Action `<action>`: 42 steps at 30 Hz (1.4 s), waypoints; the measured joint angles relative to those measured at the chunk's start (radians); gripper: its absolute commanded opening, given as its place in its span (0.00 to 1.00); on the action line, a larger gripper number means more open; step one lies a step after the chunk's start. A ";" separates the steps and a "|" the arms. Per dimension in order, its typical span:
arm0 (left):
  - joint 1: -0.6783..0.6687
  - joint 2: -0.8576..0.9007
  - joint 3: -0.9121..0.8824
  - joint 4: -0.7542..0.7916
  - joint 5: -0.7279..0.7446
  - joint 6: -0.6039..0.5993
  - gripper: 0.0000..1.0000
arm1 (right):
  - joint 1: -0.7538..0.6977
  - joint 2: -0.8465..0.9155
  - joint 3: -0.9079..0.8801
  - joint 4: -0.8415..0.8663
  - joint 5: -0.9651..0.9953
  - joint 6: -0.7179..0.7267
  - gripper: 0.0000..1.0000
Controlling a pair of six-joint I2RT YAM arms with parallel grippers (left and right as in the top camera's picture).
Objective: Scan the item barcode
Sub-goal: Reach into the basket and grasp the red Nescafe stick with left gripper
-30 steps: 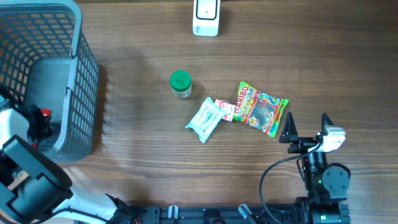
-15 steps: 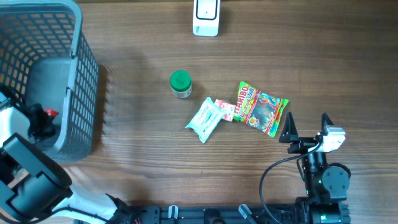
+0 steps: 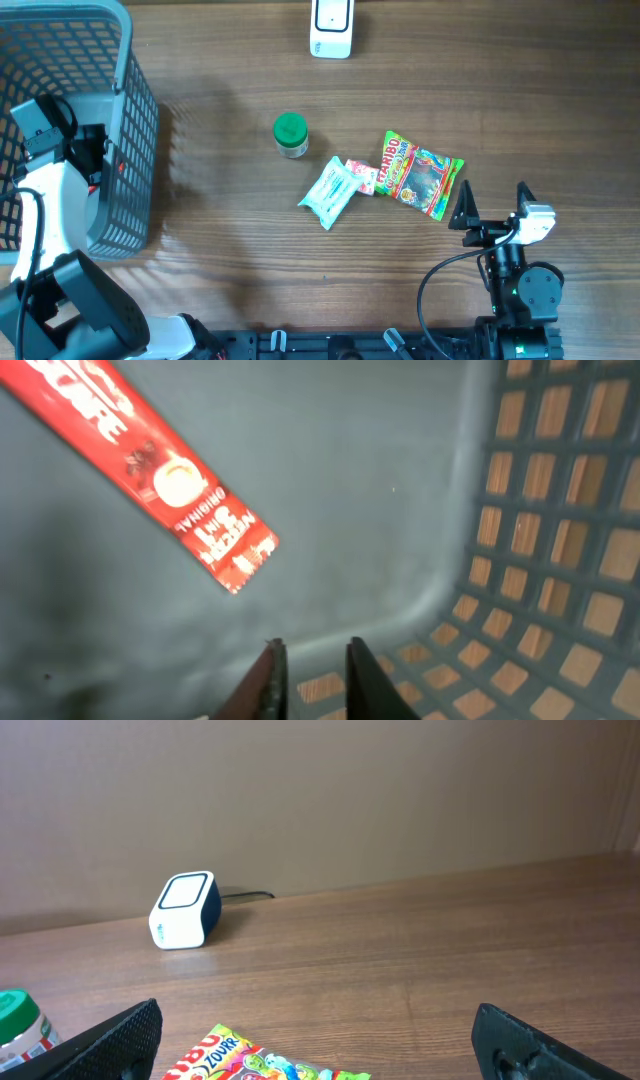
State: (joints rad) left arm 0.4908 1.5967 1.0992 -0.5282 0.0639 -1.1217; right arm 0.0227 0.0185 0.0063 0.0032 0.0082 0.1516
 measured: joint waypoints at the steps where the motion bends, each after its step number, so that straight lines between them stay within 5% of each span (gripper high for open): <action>1: 0.002 -0.001 0.000 -0.012 -0.021 -0.021 0.99 | 0.000 0.000 0.000 0.000 0.000 0.000 1.00; 21: 0.055 0.177 0.012 0.026 -0.101 -0.236 0.95 | 0.000 0.000 0.000 0.000 0.000 0.000 1.00; 28: 0.209 0.208 0.054 -0.150 0.069 -0.363 0.99 | 0.000 0.000 0.000 0.000 0.000 0.000 1.00; 42: 0.266 0.331 0.098 -0.056 0.407 -0.498 0.92 | 0.000 0.000 0.000 0.000 0.000 0.000 1.00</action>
State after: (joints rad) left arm 0.7563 1.9274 1.1976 -0.5838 0.4713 -1.6199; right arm 0.0227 0.0185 0.0063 0.0029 0.0082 0.1516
